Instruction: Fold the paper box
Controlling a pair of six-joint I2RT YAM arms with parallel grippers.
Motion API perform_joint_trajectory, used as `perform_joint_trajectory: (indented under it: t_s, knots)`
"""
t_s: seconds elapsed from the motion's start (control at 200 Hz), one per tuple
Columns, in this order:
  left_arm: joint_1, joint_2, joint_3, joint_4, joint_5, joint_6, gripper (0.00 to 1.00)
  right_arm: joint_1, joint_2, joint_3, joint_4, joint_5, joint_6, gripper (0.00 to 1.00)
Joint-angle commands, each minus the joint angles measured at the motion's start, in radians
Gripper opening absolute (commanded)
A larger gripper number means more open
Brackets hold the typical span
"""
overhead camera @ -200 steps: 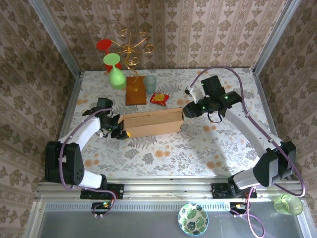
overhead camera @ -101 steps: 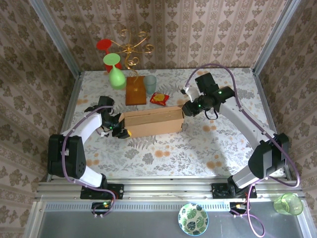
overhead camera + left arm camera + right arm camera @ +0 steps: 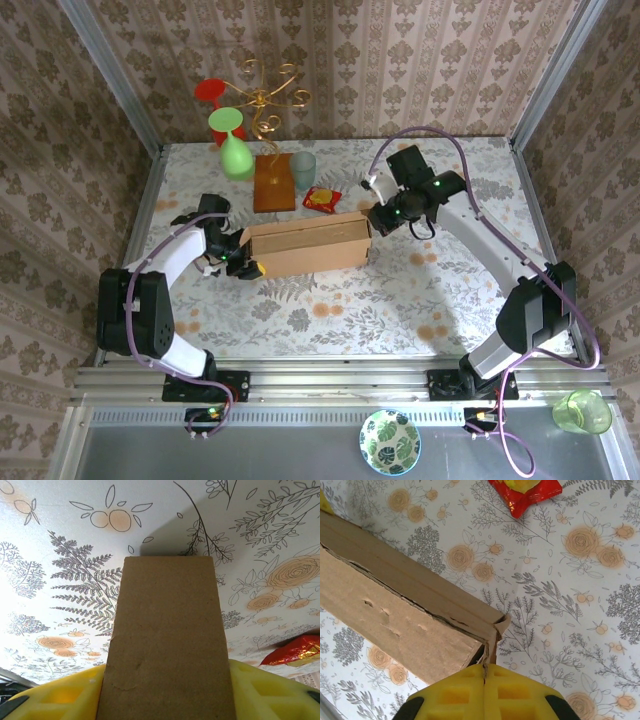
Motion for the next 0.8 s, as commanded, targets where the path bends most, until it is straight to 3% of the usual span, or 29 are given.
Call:
perform_joint_trajectory:
  t_s: [0.0,0.385,0.795]
  knots:
    - [0.003,0.025,0.001,-0.064,-0.118,0.008,0.24,0.023,0.010,0.029,-0.026,0.026,0.028,0.00]
    - [0.003,0.035,-0.008,-0.039,-0.110,-0.015,0.23,0.101,-0.013,-0.006,0.045,0.126,0.308,0.00]
    - [0.008,0.042,-0.018,-0.021,-0.104,-0.016,0.23,0.125,-0.033,-0.087,0.102,0.186,0.388,0.00]
